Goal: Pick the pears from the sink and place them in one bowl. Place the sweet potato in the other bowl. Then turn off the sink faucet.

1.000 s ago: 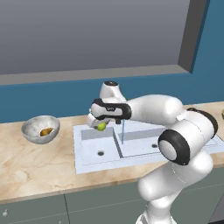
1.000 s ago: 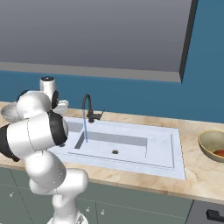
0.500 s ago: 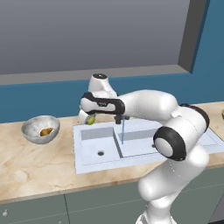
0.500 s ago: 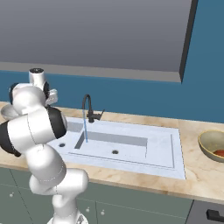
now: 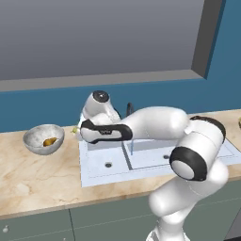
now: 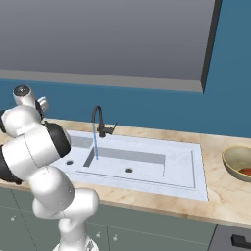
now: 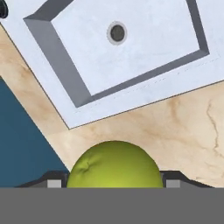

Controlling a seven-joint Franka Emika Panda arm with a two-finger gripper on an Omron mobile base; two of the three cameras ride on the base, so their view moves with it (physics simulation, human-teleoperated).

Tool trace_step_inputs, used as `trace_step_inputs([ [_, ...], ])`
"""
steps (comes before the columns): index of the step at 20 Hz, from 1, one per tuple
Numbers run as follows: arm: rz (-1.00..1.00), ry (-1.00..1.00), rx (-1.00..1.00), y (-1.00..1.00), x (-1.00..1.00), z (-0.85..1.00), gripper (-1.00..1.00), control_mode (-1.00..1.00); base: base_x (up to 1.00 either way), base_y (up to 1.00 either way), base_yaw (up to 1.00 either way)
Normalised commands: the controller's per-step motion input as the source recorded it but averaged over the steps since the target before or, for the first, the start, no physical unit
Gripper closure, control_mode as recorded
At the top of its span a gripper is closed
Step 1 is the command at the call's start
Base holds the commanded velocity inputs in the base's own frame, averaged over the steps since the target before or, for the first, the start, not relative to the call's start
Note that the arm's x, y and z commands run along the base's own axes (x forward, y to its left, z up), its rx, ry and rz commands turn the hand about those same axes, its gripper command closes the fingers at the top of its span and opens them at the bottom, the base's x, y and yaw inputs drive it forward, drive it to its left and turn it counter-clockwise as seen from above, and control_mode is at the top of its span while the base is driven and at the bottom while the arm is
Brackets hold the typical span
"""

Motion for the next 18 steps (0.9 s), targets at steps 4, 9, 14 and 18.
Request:
trace_step_inputs([
  [4,0.29,-0.04,0.0,0.36,0.09,0.39,1.0,-1.0,0.0,0.0,0.0],
  [9,0.24,0.0,0.0,0.41,0.33,0.17,1.0,-1.0,0.0,0.0,0.0],
  [14,0.13,0.0,-0.07,0.42,0.48,-0.01,1.0,-1.0,0.0,0.0,0.0],
  [18,0.03,0.01,-0.2,0.29,0.36,-0.31,1.0,-1.0,0.0,0.0,0.0],
])
